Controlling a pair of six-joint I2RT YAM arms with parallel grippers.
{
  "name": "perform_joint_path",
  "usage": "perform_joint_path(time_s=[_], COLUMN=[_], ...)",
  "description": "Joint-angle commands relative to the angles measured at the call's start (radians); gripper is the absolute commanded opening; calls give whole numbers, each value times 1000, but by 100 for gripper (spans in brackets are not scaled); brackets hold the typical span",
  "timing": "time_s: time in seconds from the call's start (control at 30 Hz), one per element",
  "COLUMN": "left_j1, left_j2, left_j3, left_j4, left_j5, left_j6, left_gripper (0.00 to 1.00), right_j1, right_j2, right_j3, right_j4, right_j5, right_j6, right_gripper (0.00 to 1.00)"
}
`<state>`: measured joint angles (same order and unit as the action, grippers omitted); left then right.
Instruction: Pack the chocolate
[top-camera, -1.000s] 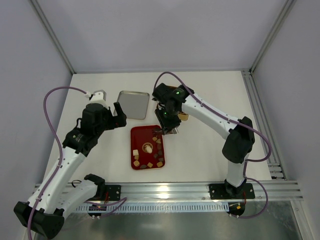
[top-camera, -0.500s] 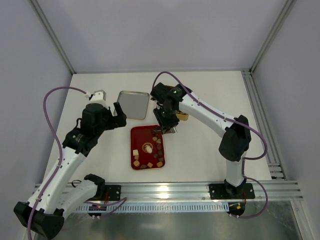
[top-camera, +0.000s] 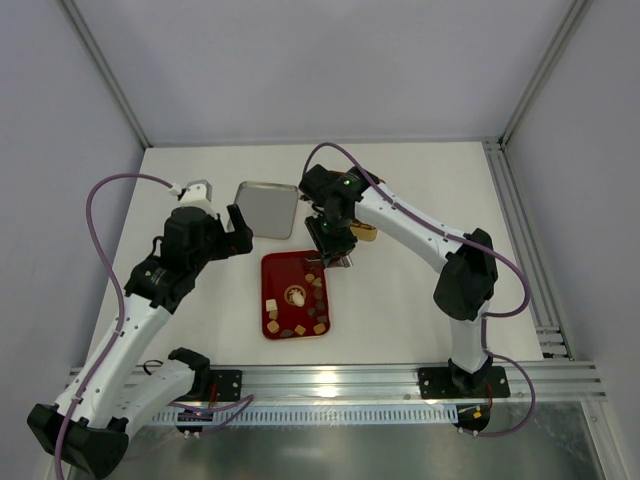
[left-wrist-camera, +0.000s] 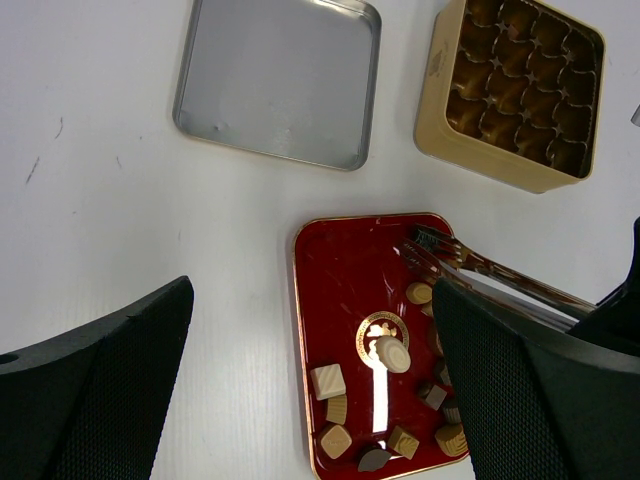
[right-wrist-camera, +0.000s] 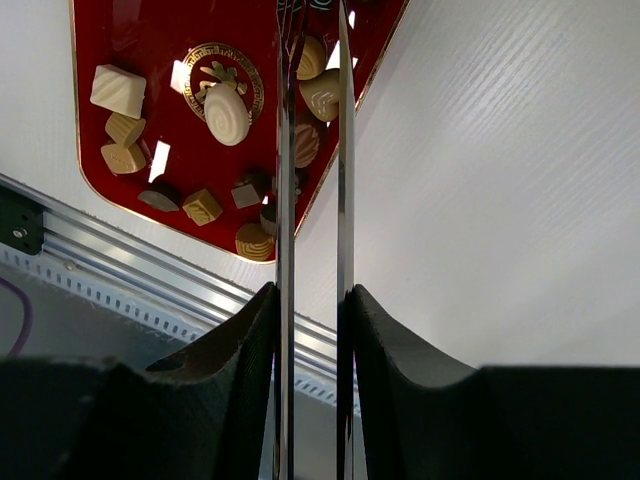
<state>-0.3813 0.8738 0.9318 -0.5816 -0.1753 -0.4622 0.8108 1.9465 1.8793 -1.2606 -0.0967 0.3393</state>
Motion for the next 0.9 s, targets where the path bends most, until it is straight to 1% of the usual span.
perform_joint_path(time_s=[0.0,0.27,0.43,0.57,0.87], left_j1=[1,1,1,1,1], left_j2=[-19,-19,-19,-18,-16], left_j3=[25,22,22,24,22], left_j4=[11,11,11,11,11], left_j5=[-12,-12,-12,-12,-15], left_j6=[10,10,10,10,10], left_gripper=[100,100,100,100,100], right_j1=[5,2,4,2,8], right_j2=[-9,-8,0,6,40], right_j3=[35,26,29,35,98], right_j4=[-16,1,10,20,12], right_j5=[-14,-52,-80,-101,-130], right_j6=[-19,-22,-22,-25,-40], right_gripper=[37,36,33,33,32])
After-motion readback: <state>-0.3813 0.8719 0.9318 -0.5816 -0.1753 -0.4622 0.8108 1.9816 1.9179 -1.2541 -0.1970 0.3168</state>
